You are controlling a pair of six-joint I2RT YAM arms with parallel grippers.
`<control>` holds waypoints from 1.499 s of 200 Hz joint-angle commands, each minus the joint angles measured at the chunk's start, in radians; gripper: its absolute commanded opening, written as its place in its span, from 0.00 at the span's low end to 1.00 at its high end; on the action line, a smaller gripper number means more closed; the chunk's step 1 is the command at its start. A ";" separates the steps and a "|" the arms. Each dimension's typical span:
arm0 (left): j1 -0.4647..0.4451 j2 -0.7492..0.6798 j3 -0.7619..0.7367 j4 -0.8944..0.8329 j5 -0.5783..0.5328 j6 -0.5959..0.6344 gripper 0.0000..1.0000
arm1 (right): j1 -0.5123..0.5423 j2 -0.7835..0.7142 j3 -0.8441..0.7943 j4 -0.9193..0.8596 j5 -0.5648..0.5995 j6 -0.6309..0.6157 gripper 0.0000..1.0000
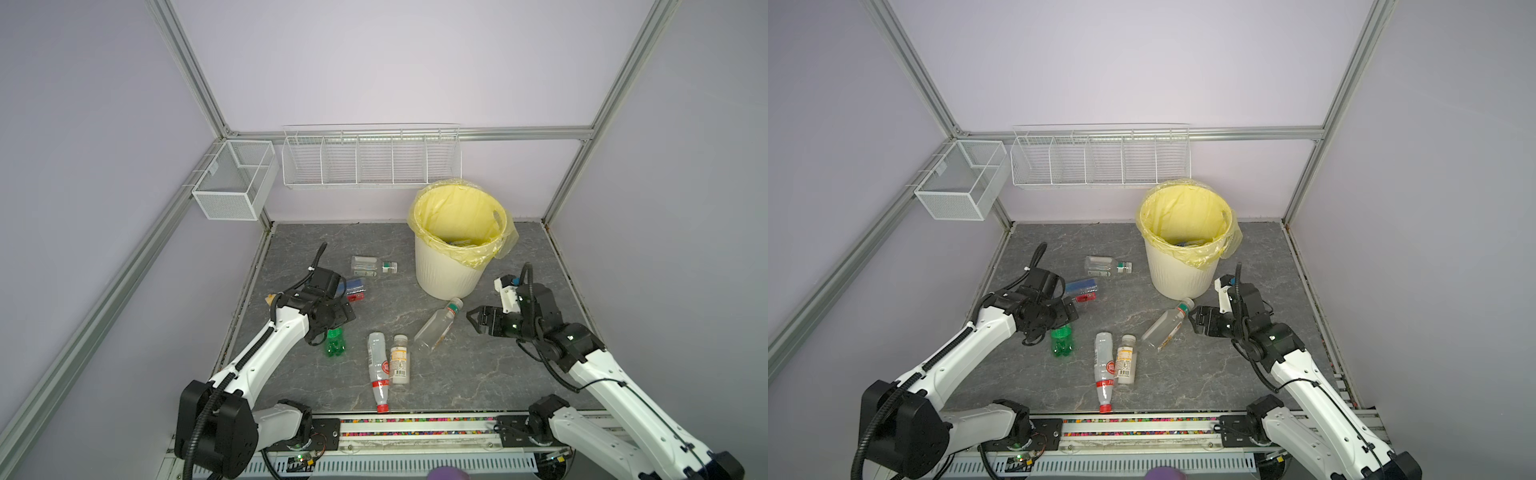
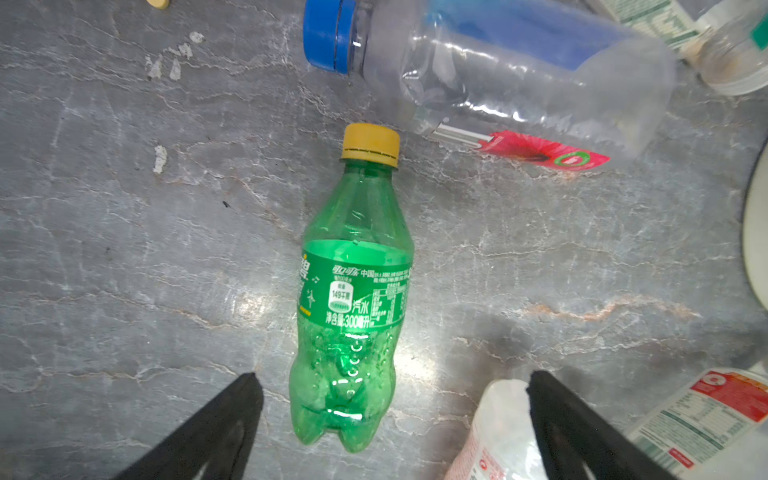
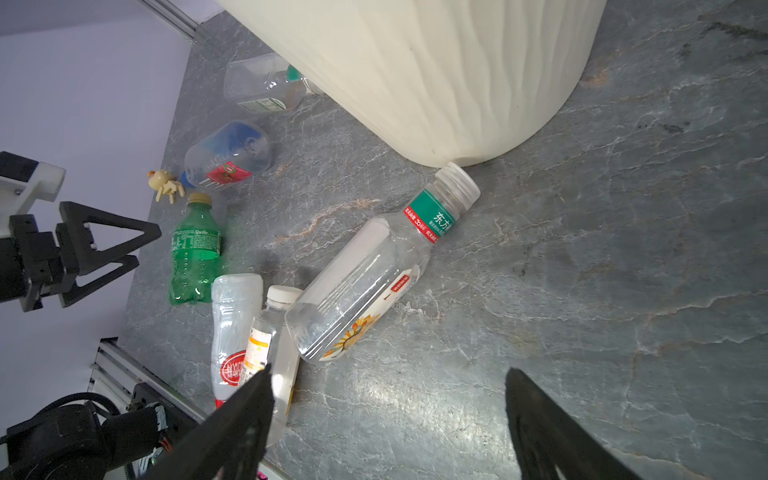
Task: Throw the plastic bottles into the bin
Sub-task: 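Lower the left gripper onto the green soda bottle and close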
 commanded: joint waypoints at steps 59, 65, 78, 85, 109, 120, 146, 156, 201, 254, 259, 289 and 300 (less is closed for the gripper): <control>0.004 0.010 -0.100 0.029 0.018 0.044 1.00 | 0.007 -0.017 -0.020 -0.020 0.059 0.062 0.88; 0.003 0.012 -0.104 0.027 0.019 0.039 1.00 | 0.008 -0.014 -0.019 -0.021 0.058 0.065 0.88; 0.004 0.013 -0.125 0.042 0.040 0.036 1.00 | 0.008 -0.006 -0.016 -0.026 0.057 0.076 0.88; 0.004 0.011 -0.137 0.049 0.043 0.035 1.00 | 0.008 -0.003 -0.013 -0.026 0.056 0.082 0.88; 0.003 -0.004 -0.174 0.074 0.045 0.024 1.00 | 0.008 -0.002 -0.017 -0.022 0.051 0.091 0.88; 0.002 -0.015 -0.184 0.078 0.043 0.013 0.98 | 0.008 -0.006 -0.019 -0.020 0.051 0.093 0.88; -0.001 -0.064 -0.218 0.121 0.045 -0.022 0.97 | 0.008 -0.008 -0.020 -0.021 0.057 0.093 0.88; -0.004 -0.080 -0.232 0.149 0.056 -0.025 0.97 | 0.008 -0.009 -0.021 -0.018 0.058 0.099 0.88; -0.004 -0.070 -0.263 0.190 0.048 -0.021 0.91 | 0.008 -0.005 -0.019 0.001 0.050 0.115 0.88; -0.006 -0.035 -0.295 0.255 0.073 -0.029 0.78 | 0.008 -0.006 -0.029 0.017 0.067 0.141 0.88; -0.006 -0.032 -0.297 0.258 0.074 -0.030 0.75 | 0.008 -0.007 -0.031 0.016 0.070 0.143 0.88; -0.005 -0.031 -0.304 0.266 0.064 -0.018 0.65 | 0.007 -0.016 -0.036 0.018 0.075 0.147 0.88; -0.005 -0.035 -0.313 0.272 0.057 -0.021 0.64 | 0.008 -0.018 -0.036 0.015 0.078 0.149 0.88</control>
